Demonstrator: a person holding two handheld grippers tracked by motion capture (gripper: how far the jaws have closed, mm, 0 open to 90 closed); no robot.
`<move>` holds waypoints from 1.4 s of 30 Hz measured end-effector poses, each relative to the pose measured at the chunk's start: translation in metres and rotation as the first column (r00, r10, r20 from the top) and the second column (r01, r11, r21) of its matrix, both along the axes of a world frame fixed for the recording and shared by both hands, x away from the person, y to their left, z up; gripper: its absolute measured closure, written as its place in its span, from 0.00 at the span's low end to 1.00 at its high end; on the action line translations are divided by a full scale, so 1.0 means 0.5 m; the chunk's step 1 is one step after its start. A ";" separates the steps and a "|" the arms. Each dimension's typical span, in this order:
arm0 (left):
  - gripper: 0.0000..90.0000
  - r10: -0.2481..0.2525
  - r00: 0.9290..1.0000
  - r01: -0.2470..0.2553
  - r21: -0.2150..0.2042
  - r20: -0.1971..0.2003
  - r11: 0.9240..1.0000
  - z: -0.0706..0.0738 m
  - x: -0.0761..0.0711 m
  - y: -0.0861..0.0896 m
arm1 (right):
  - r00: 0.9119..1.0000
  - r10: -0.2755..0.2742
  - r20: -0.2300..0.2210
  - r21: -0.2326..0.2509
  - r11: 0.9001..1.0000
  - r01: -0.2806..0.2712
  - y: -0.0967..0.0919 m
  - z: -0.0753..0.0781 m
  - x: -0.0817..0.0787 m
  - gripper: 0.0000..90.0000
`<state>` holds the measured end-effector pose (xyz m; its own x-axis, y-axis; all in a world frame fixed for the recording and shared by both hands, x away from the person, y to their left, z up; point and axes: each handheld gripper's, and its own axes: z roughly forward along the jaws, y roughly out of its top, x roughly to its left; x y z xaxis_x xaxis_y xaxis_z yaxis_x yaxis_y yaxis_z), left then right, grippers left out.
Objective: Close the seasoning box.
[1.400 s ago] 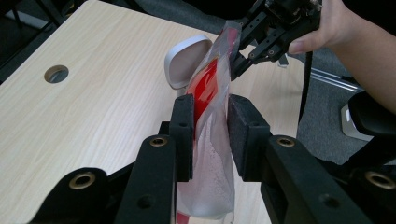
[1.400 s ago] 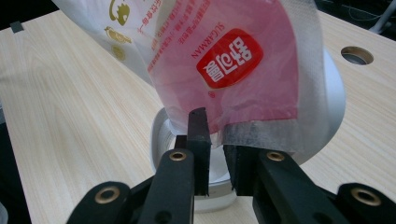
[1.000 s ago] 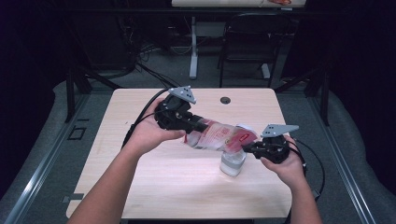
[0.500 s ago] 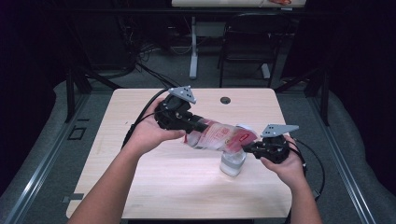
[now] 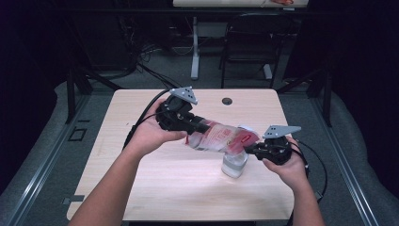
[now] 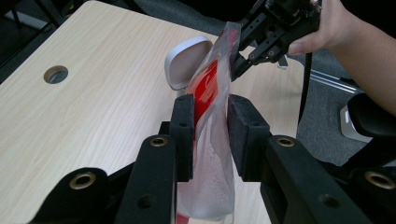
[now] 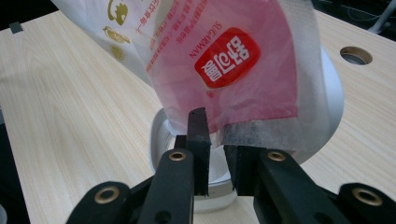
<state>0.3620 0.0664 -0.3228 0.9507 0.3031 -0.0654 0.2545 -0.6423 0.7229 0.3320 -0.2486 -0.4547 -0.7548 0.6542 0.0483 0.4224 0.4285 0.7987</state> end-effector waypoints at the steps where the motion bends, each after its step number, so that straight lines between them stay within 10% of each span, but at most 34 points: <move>1: 0.81 0.000 1.000 0.000 -0.001 0.000 1.000 0.000 0.000 0.000 | 1.000 0.000 -0.001 0.001 1.000 0.000 0.000 0.000 0.000 0.89; 42: 0.81 -0.012 1.000 0.012 -0.006 -0.009 1.000 0.013 -0.008 -0.012 | 0.999 0.032 -0.018 0.009 0.999 -0.032 -0.014 0.012 -0.008 0.89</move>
